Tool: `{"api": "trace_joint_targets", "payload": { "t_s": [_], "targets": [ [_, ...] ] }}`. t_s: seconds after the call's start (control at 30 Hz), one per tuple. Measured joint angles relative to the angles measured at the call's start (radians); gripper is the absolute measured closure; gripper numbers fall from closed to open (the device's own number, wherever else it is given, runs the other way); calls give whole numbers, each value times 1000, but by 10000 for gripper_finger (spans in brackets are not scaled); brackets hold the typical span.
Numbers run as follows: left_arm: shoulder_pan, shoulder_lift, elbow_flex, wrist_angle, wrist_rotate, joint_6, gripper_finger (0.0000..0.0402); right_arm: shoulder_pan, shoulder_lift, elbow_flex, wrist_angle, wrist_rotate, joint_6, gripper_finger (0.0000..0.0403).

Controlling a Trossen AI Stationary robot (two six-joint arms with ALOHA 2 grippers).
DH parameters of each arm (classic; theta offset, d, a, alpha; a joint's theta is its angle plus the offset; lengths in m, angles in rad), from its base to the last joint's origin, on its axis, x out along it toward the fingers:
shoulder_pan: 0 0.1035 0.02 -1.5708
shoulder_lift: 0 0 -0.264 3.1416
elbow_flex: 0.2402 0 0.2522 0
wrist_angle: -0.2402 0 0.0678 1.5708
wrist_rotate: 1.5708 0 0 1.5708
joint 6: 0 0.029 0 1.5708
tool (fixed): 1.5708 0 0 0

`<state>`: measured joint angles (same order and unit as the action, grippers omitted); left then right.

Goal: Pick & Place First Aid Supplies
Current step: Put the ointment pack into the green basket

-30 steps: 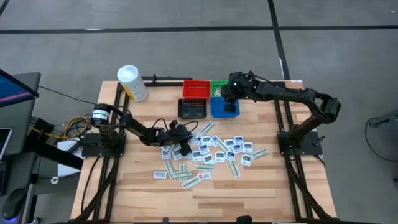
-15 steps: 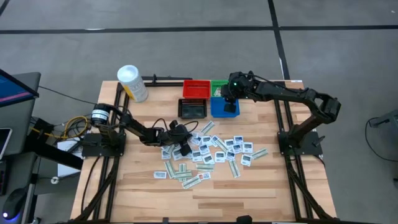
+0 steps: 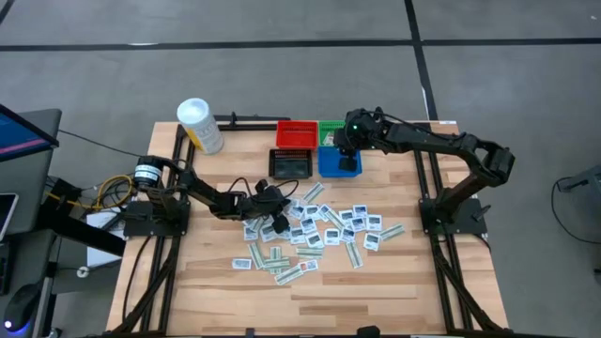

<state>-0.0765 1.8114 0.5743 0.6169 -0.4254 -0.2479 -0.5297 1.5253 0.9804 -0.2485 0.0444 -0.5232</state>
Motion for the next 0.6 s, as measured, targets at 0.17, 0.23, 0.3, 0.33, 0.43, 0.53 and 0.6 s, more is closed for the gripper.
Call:
{"api": "trace_joint_targets", "payload": {
  "t_s": [0.17,0.23,0.3,0.33,0.43,0.53,0.6],
  "targets": [
    [0,0,0,0,0,0,367,0,0,0,-5,0,0,295],
    [1,0,0,-1,0,0,350,0,0,0,-8,0,0,295],
    [7,0,0,-3,0,0,329,0,0,0,-9,0,0,295],
    [11,0,0,-5,0,0,318,0,0,0,-9,0,0,295],
    [28,0,0,-7,0,0,285,0,0,0,-9,0,0,295],
    [45,0,0,-11,4,0,257,0,0,0,-9,0,0,295],
    [56,0,0,-12,22,0,243,0,0,0,-9,0,0,295]
  ]
}}
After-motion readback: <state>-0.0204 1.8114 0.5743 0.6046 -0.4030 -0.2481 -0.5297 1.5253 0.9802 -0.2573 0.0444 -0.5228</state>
